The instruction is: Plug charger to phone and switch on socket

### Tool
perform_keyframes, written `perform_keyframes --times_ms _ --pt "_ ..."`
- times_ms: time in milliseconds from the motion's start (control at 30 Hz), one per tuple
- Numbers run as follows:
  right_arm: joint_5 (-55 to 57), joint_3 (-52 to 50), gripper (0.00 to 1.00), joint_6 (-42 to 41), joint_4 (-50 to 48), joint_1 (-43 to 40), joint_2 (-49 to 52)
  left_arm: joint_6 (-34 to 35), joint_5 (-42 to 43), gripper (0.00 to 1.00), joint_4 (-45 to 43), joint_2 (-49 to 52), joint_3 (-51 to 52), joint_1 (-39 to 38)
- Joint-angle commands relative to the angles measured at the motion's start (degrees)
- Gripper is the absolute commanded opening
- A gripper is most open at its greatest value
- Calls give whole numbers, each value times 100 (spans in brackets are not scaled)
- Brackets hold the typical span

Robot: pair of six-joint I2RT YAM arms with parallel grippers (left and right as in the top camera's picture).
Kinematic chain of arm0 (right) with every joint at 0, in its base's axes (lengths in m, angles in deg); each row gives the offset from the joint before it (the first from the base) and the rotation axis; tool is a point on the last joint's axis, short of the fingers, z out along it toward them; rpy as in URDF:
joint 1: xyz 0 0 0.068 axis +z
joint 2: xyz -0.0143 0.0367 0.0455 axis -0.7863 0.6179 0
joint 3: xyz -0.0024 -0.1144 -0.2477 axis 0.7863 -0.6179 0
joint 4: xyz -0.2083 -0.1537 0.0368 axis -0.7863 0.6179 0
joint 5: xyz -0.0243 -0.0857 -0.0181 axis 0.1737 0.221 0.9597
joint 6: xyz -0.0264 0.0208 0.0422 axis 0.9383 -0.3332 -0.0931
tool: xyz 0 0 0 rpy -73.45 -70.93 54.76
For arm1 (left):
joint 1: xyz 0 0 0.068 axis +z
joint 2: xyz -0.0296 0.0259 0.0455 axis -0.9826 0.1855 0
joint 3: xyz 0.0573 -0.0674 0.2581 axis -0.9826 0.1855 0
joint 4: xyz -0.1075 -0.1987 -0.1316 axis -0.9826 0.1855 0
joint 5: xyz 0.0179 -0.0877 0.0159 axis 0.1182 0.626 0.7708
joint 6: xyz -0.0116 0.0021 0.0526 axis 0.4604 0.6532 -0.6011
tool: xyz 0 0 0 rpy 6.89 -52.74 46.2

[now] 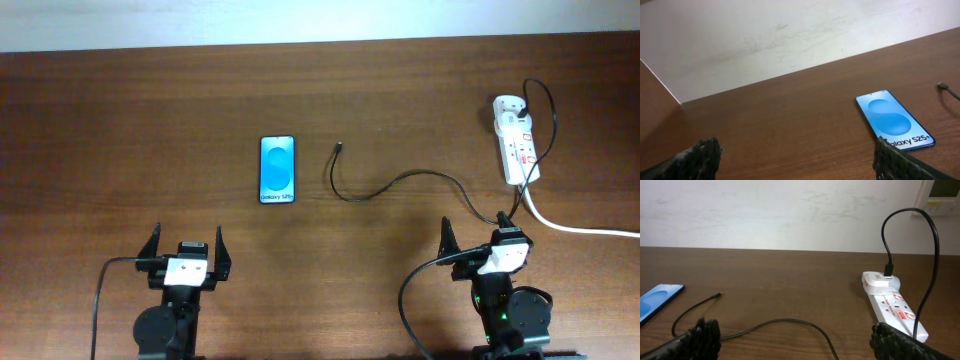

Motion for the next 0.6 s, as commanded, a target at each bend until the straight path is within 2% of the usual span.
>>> perform_keyframes --times_ms 0,567 --pt "48 -31 98 39 35 42 -37 20 79 100 26 -28 17 2" --pt "48 -31 99 39 33 42 -37 42 199 100 13 -31 17 2"
